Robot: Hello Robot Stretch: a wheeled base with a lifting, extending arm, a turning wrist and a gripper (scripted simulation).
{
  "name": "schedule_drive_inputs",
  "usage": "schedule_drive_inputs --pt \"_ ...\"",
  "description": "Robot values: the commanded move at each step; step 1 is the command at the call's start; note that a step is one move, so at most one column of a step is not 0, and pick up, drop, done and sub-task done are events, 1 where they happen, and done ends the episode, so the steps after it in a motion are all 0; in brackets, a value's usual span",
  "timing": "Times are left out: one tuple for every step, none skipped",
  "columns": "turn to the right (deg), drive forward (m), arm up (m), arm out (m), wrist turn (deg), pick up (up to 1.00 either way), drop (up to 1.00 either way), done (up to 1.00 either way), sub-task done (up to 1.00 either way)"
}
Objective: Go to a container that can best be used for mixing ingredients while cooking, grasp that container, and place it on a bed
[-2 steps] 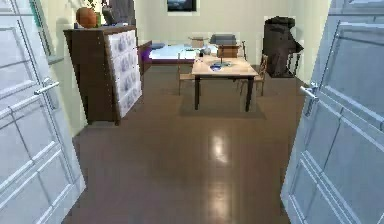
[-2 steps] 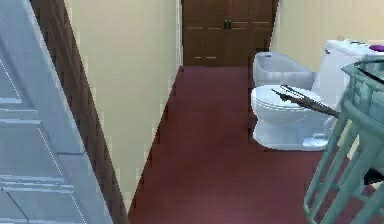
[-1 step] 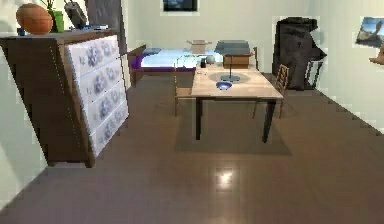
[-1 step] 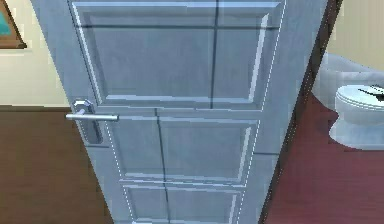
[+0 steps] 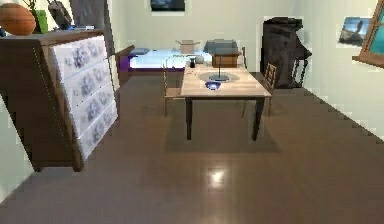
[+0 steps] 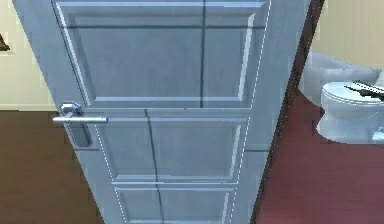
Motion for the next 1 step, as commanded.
schedule_drive_inputs --pt "0.0 0.7 0.0 0.0 0.0 0.0 0.0 0.0 0.0"
